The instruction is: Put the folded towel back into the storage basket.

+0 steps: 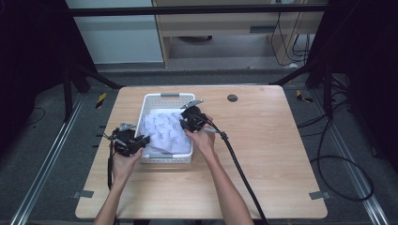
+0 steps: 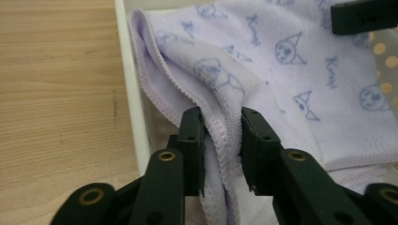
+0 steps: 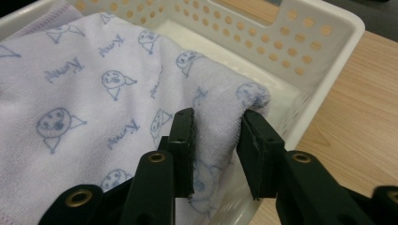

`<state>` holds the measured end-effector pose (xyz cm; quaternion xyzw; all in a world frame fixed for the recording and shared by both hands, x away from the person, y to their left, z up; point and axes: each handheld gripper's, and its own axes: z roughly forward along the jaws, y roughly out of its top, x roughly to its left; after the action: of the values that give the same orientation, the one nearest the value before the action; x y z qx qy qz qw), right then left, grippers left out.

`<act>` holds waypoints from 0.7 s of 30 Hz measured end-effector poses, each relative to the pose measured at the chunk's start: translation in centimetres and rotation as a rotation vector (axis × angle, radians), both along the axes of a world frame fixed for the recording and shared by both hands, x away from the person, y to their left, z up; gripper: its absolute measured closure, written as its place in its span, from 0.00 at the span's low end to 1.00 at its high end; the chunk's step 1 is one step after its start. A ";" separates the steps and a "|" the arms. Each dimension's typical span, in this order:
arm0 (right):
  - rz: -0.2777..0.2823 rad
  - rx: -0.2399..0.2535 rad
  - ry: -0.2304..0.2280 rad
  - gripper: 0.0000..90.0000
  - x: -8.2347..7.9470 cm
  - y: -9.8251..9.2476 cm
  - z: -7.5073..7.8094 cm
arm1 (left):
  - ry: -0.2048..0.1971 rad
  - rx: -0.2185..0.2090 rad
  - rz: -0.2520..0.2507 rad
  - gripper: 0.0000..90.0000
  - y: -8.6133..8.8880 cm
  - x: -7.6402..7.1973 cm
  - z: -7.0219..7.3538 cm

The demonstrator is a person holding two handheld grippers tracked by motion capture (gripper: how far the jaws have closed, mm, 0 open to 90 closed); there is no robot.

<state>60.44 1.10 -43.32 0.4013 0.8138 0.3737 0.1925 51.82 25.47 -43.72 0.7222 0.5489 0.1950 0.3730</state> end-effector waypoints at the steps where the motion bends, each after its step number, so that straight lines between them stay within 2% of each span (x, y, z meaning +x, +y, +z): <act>1: 0.002 -0.008 0.000 0.73 0.0 0.0 -0.1 | -0.016 -0.002 0.014 0.76 0.1 -0.1 0.2; 4: 0.009 -0.007 -0.008 0.68 -0.1 -0.1 0.0 | -0.048 -0.023 0.030 0.70 0.6 -0.4 0.9; 10: 0.018 0.012 -0.049 0.52 -0.8 -0.9 0.8 | -0.099 -0.027 0.044 0.63 1.2 -1.2 2.1; 18: -0.010 0.067 -0.096 0.29 -2.3 -3.8 1.5 | -0.141 -0.049 0.009 0.53 1.5 -2.0 2.7; 21: -0.011 0.078 -0.108 0.26 -2.9 -5.1 1.6 | -0.143 -0.056 -0.013 0.49 1.4 -2.4 2.6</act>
<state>57.57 -3.98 -41.69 0.3921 0.7847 0.4254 0.2224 49.43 26.83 -41.07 0.6991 0.5214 0.2283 0.4328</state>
